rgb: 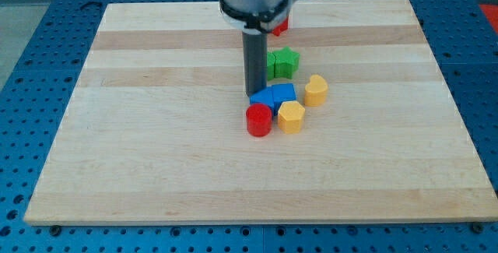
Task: Push the blue triangle towards the bottom side of the board
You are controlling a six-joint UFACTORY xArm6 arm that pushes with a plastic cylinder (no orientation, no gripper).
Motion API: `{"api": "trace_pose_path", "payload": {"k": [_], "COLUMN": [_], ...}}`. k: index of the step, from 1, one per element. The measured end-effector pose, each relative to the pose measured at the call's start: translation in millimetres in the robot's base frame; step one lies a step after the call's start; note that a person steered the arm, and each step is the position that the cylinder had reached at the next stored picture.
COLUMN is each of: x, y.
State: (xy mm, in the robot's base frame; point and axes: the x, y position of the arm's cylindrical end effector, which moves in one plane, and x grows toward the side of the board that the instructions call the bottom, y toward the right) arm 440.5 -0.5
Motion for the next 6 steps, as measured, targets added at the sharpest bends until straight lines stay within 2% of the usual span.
{"api": "trace_pose_path", "payload": {"k": [1, 4, 6], "x": [29.5, 29.0, 82.7], "y": [20.0, 1.8, 59.4]}}
